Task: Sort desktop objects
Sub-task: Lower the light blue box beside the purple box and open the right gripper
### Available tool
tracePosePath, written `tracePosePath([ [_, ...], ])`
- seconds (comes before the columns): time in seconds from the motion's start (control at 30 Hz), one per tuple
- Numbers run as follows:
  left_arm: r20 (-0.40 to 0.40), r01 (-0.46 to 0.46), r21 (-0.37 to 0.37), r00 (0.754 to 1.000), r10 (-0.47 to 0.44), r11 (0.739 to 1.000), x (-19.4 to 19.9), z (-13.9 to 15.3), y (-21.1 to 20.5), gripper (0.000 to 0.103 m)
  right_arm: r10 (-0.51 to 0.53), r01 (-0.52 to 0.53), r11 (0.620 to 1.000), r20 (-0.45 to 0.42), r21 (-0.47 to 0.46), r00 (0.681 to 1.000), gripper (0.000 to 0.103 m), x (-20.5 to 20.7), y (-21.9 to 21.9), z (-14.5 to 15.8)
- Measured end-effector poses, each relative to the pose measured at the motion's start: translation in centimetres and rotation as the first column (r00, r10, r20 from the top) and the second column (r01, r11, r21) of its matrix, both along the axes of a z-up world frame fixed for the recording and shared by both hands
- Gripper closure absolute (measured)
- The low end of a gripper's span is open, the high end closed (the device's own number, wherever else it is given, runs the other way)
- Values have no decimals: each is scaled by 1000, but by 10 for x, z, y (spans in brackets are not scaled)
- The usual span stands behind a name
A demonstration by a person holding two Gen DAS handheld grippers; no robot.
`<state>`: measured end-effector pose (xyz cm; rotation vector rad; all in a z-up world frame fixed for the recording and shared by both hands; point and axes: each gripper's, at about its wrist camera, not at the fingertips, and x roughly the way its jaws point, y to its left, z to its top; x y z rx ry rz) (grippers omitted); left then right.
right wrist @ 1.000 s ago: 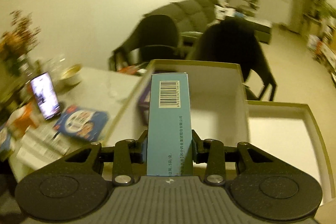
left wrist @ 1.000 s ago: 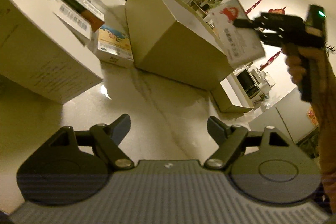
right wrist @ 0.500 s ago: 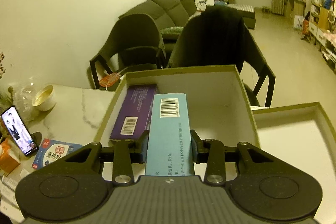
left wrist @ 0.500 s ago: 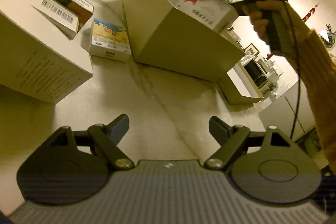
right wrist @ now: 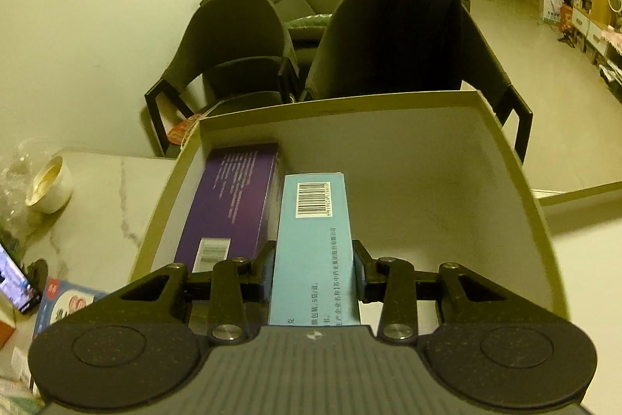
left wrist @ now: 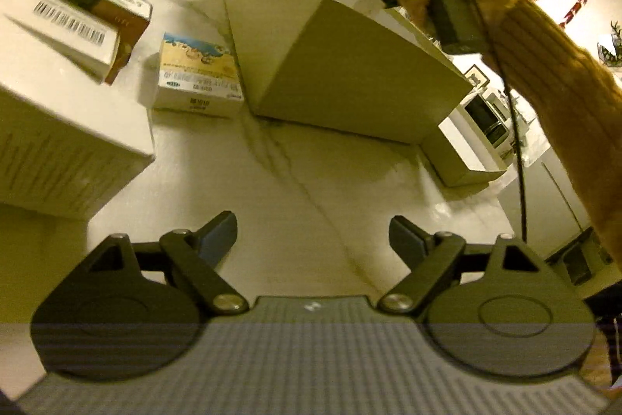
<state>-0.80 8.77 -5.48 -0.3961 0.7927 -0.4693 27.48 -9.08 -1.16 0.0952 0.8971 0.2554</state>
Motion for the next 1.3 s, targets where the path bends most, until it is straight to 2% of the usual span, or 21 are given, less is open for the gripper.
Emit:
tracePosePath([
  [0.17,15,20,28,1000,-20,999,2,1,-2,16,3,-3,1000,-17,-7,1000,62,17,10,-11],
  [0.43,15,14,3,1000,-14,1000,4,-1,2,15,-4,7,999,-57,50,998,58,26,4,-21],
  [0.57,18,13,1,1000,-13,1000,4,-2,2,15,18,-13,996,-62,84,998,56,20,-5,-13],
  [0.83,26,12,1,1000,-12,1000,4,-4,3,15,132,-128,990,-69,54,989,50,-8,-18,-1],
  [0.97,32,15,8,999,-16,1000,4,-4,2,13,260,-259,966,-67,17,963,44,-24,-21,4],
  [1.13,43,22,31,999,-23,999,4,-4,-1,12,384,-389,916,-69,-95,921,44,-38,-13,4],
  [1.23,39,16,23,999,-17,1000,4,-4,0,12,446,-453,874,-80,-176,892,50,-44,-5,-1],
  [1.3,39,15,26,999,-16,1000,3,-4,-1,12,478,-483,845,-81,-228,875,58,-45,1,-6],
])
